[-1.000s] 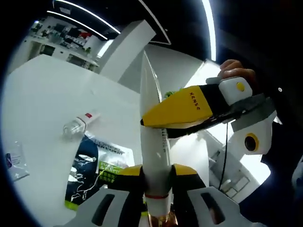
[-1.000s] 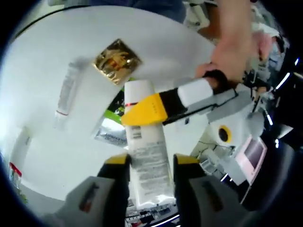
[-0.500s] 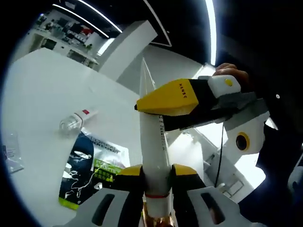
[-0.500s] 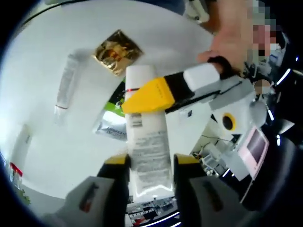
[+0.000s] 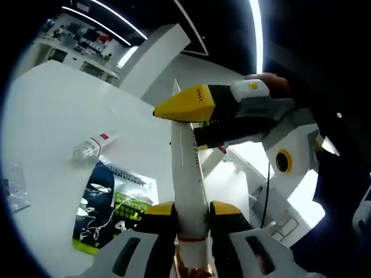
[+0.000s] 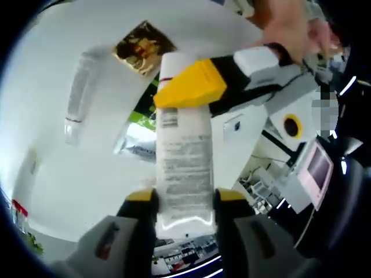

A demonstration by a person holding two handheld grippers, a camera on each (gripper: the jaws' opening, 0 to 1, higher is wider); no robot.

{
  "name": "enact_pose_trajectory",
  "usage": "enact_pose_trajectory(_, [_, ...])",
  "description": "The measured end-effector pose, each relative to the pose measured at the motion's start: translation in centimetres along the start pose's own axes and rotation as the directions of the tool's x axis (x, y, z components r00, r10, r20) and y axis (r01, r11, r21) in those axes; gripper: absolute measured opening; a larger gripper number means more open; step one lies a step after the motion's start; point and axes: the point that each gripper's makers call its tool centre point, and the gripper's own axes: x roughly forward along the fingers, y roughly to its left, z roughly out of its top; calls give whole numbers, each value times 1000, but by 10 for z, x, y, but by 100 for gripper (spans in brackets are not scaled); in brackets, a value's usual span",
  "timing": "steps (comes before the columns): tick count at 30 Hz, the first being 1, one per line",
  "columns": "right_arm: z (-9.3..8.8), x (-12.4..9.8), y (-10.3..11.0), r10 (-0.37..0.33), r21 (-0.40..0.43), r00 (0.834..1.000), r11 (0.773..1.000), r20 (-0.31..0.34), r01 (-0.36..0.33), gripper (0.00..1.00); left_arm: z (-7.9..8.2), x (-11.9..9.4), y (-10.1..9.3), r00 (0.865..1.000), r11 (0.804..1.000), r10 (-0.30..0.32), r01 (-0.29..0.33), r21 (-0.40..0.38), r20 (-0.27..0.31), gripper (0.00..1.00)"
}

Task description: Arrange the skincare products in the storage area until every visible bottle or jar stands upright without overlapping.

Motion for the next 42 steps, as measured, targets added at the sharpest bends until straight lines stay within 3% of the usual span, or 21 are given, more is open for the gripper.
enact_pose_trajectory(9, [1, -3, -5, -11, -8, 1000, 1000, -2, 11, 36, 3, -1, 7, 1000, 999, 20, -20, 42, 2, 20])
enact_pose_trajectory(16, [5, -7, -9, -37, -60, 999, 997, 6, 37, 35, -1, 1, 12, 999, 996, 51, -49, 81, -16, 22])
enact_pose_trajectory(22, [8, -7, -10, -42, -78, 999, 996, 9, 42, 35, -3, 1, 14, 998, 997, 52, -50, 53, -25, 22])
enact_pose_trajectory(31, [17, -11, -16, -62, -114, 998, 992, 17, 63, 35, 15, 1, 9, 998, 997, 50, -52, 55, 26, 22])
enact_pose_trajectory(38, [18, -13, -17, -78, -150, 997, 986, 8, 79, 36, 15, 1, 5, 998, 991, 47, -51, 121, 42, 18])
enact_pose_trajectory(42, [20, -12, -16, -83, -156, 997, 984, 3, 82, 37, 13, 2, 3, 999, 995, 32, -35, 94, 32, 16])
